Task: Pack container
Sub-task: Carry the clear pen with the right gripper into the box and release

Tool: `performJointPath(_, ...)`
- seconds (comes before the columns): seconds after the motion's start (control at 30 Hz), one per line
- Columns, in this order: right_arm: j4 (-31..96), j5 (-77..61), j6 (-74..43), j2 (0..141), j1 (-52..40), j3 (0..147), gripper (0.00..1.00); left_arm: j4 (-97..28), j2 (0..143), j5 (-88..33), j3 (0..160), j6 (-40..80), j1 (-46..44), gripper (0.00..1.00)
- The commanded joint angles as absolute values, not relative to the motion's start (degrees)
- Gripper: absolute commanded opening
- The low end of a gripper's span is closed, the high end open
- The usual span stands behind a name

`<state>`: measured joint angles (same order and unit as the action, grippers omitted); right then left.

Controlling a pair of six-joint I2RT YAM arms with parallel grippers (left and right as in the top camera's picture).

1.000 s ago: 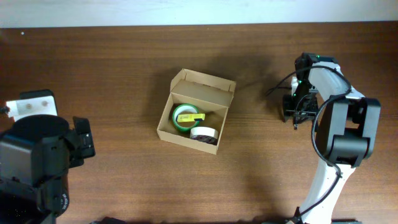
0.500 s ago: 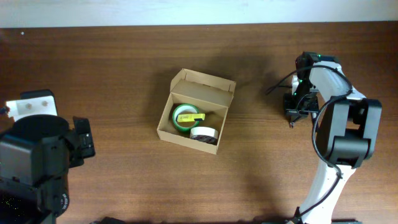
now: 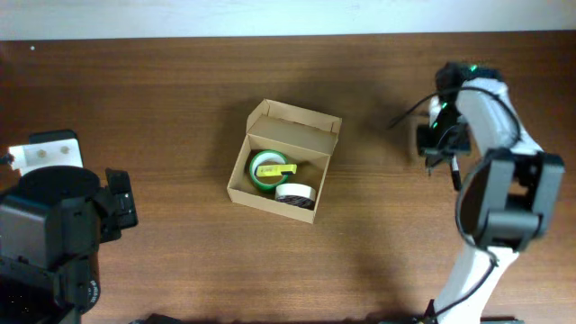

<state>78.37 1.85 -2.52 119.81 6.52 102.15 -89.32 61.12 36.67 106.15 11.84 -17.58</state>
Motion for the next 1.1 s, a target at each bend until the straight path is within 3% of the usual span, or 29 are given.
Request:
performJointPath(0.0,81.38,1.96,-1.89,107.68,4.21,111.55,0.04,-89.12,61.21,36.88,105.78,12.58,-17.34,0.99)
performJointPath(0.23,86.5,2.15,-0.8,97.91,-8.12,124.73,0.04,-88.73,61.21,36.88,105.78,12.58,-17.34,1.0)
performJointPath(0.63,90.67,-2.28,6.5,99.53,-42.96,124.27,0.04,-88.68,61.04,36.88,105.78,12.58,-17.34,0.99)
performJointPath(0.8,92.01,-8.69,11.38,106.43,-47.9,122.85,0.04,-88.75,61.04,36.88,105.78,12.58,-17.34,1.0)
performJointPath(1.07,96.12,-21.76,25.65,117.27,-45.87,122.76,0.04,-88.77,60.64,36.88,105.78,12.58,-17.34,1.0)
